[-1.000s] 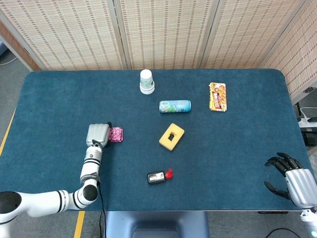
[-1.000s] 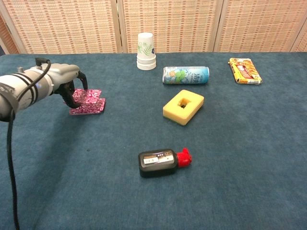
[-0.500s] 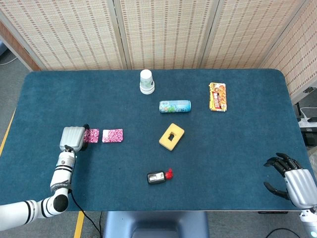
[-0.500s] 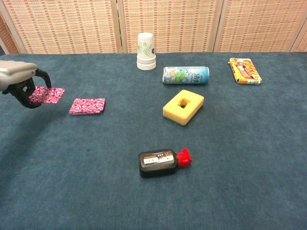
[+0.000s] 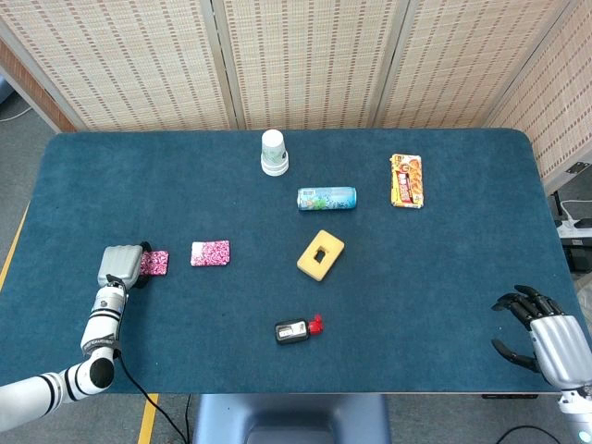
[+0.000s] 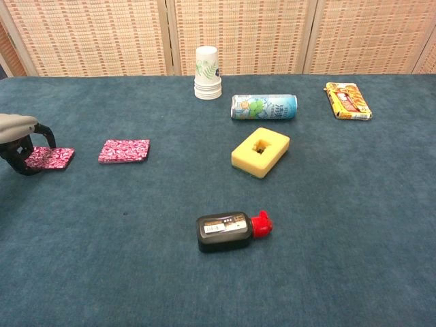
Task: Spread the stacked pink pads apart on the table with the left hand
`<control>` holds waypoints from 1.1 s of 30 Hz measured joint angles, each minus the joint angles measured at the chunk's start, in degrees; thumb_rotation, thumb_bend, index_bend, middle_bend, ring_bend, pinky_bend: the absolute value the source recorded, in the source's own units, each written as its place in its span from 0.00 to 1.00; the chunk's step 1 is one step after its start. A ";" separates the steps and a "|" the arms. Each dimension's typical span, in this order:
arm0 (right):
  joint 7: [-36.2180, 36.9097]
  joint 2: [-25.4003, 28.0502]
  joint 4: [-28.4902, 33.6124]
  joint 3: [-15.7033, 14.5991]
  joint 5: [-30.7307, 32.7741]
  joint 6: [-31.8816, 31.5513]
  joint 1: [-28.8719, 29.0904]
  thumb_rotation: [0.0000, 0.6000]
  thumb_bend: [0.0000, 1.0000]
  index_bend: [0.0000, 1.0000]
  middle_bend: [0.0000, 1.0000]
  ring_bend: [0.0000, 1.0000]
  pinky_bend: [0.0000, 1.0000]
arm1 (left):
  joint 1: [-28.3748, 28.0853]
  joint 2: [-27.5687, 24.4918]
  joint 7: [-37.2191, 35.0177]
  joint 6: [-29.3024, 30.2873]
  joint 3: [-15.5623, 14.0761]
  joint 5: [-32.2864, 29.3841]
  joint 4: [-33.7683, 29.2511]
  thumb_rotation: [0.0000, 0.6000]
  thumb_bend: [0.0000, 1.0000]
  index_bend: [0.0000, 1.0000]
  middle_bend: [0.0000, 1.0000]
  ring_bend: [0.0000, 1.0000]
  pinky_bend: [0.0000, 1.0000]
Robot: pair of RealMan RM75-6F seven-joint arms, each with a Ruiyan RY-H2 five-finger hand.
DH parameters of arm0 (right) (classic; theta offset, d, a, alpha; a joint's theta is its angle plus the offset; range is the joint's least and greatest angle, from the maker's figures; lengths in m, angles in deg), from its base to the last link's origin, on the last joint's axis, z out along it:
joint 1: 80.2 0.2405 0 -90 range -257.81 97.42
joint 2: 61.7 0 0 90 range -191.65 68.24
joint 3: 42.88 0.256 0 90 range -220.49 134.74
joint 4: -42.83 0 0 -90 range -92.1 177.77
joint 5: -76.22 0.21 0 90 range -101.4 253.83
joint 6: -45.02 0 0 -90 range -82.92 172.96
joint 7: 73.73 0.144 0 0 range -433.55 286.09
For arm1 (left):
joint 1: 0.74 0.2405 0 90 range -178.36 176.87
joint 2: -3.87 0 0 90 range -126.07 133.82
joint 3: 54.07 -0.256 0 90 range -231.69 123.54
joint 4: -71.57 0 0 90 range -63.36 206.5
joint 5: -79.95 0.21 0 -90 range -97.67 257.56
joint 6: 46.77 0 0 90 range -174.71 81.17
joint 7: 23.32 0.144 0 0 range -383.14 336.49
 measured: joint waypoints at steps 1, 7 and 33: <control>0.00 0.01 0.02 -0.01 -0.01 -0.03 -0.01 1.00 0.09 0.40 0.33 0.19 0.31 | 0.01 0.29 0.04 -0.43 0.03 -0.25 0.44 1.00 0.35 0.29 0.81 0.88 0.79; 0.04 0.00 -0.01 -0.02 -0.02 -0.08 -0.05 1.00 0.09 0.40 0.33 0.19 0.31 | -0.01 0.75 1.12 -0.76 0.38 -0.92 0.62 1.00 0.34 0.23 0.80 0.88 0.79; 0.82 0.37 -0.09 -0.02 0.05 -0.08 -0.03 1.00 0.09 0.40 0.33 0.19 0.31 | -5.41 1.84 6.09 5.16 4.85 4.80 -12.86 1.00 0.35 0.19 0.80 0.89 0.81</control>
